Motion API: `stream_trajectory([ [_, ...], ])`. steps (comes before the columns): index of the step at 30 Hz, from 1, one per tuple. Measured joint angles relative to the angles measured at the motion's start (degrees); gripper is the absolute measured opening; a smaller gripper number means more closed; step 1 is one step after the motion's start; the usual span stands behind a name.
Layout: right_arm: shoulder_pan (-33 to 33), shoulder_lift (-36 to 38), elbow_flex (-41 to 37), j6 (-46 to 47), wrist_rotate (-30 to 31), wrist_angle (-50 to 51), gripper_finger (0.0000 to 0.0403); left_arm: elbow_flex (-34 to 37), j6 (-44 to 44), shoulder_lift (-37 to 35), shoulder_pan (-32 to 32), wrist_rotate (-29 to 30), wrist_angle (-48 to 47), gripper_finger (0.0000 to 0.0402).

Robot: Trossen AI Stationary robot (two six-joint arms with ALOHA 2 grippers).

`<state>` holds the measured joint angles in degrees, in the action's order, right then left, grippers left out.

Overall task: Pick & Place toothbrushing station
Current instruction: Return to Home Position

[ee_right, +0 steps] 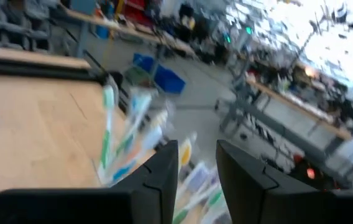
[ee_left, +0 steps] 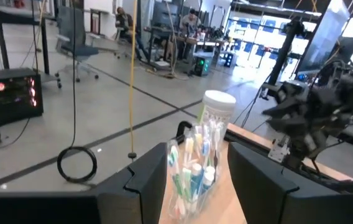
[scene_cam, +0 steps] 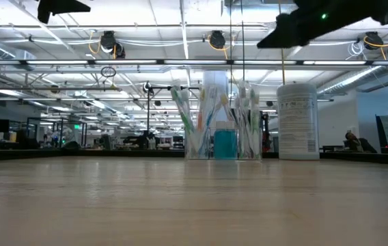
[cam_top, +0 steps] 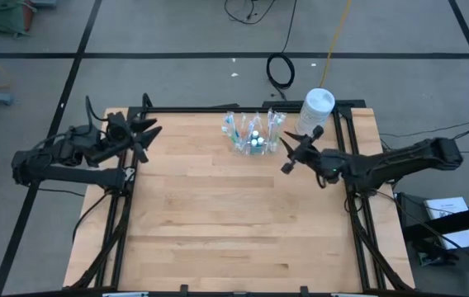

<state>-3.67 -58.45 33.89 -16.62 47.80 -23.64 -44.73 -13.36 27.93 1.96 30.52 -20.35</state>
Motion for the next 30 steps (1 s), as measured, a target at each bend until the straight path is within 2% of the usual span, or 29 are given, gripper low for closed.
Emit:
stream_trajectory([
  [3, -1.81, 3.28, 0.00, -1.91, 0.01, -0.09, 0.0102, 0.00, -1.29, -0.40, 0.00, 0.09, -1.31, 0.0172],
  [7, -3.44, 5.65, 0.00, 8.27, -0.04, -0.11, 0.0102, 0.00, -1.80, -0.36, 0.00, 0.09, -1.03, 0.0172],
  [9, -4.11, 6.90, 0.01, 9.86, -1.54, -0.18, 0.0102, 0.00, -1.82, -0.27, 0.00, 0.09, -1.06, 0.0172],
  [12, -5.44, 9.61, 0.02, 9.88, -10.48, 2.89, 0.0102, 0.00, -1.62, -0.25, 0.00, 0.07, -1.61, 0.0172],
  [16, -5.98, 15.46, 0.02, 8.00, -30.37, 6.42, 0.0101, 0.00, -3.54, -1.24, 0.00, 0.07, -4.36, 0.0172],
  [18, -5.98, 18.24, 0.02, 8.24, -37.36, 8.32, 0.0101, 0.00, -3.85, -1.87, 0.00, 0.08, -4.53, 0.0172],
  [24, -5.90, 25.63, 0.02, 13.40, -41.10, 19.39, 0.0100, 0.00, -3.76, -4.15, 0.00, 1.22, -5.88, 0.0172],
  [26, -5.93, 27.90, 0.02, 14.80, -45.62, 22.31, 0.0100, 0.00, -3.54, -5.20, -0.02, 2.10, -6.14, 0.0172],
  [30, -5.93, 31.25, 0.02, 15.97, -58.62, 25.32, 0.0100, 0.25, -3.45, -7.65, 0.00, 4.29, -8.31, 0.0172],
])
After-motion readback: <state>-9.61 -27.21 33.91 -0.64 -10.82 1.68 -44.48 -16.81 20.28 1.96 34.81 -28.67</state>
